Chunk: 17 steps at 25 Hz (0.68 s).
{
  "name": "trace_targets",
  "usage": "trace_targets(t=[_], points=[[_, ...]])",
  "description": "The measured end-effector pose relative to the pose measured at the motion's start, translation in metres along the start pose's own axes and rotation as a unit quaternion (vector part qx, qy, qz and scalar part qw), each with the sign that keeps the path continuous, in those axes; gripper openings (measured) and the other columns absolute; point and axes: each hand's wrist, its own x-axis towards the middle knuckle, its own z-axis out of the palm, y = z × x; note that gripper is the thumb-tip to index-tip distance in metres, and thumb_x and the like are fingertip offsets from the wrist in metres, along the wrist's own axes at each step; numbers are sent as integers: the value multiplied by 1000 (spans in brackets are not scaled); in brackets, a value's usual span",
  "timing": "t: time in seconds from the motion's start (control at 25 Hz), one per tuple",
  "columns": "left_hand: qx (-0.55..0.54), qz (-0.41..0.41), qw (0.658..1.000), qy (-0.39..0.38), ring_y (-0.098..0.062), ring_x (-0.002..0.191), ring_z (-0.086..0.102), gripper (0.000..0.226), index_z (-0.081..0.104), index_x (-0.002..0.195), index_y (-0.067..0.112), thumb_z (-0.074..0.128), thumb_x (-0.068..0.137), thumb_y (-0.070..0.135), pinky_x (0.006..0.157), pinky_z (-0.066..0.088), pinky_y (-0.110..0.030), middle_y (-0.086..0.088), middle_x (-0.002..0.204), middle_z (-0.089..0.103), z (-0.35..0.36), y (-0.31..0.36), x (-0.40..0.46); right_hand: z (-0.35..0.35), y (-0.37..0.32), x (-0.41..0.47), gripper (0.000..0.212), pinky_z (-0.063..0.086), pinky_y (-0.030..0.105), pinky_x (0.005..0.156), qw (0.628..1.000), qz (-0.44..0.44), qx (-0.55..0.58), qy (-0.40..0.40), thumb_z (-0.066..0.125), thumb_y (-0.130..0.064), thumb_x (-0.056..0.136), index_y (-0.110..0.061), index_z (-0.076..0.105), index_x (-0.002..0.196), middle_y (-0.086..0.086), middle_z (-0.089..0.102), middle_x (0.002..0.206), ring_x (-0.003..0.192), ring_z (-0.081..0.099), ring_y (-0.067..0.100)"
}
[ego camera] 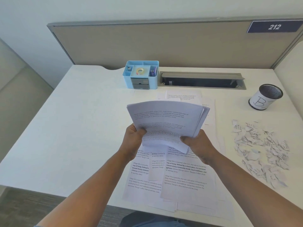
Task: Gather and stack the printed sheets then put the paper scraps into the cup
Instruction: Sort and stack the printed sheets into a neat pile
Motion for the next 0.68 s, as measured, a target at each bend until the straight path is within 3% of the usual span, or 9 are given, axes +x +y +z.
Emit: trace_targets(t=[0.16,0.32,0.48,0.68], points=[[11,-18,1000,10,-13,95,71,45,74,106,12,41,93,-15,83,53,-25,2,101,79,0,-11,-3,1,3,-1,29,46,68,100,1000,4,-5,-2,66,-6,95,-33,75,98,7,77,111,117,63,43],[13,-26,999,17,-7,89,72,45,74,103,12,40,93,-16,75,54,-18,5,97,79,1,-12,-3,1,7,0,28,45,68,100,1000,1,-10,-11,66,-7,95,-33,75,99,11,75,112,117,60,47],[31,-42,999,-10,-15,100,72,38,73,113,12,46,98,-9,77,56,-19,0,108,79,-5,-15,-2,4,9,-1,24,53,51,103,1000,6,-10,-22,70,-13,96,-35,71,105,-8,77,110,113,69,26],[33,-35,998,-38,-21,109,73,27,69,125,11,57,103,2,89,59,-31,-4,118,77,-13,-15,1,-1,0,-1,17,56,32,93,1000,9,7,-18,72,-15,95,-27,73,106,-7,78,106,109,71,18]])
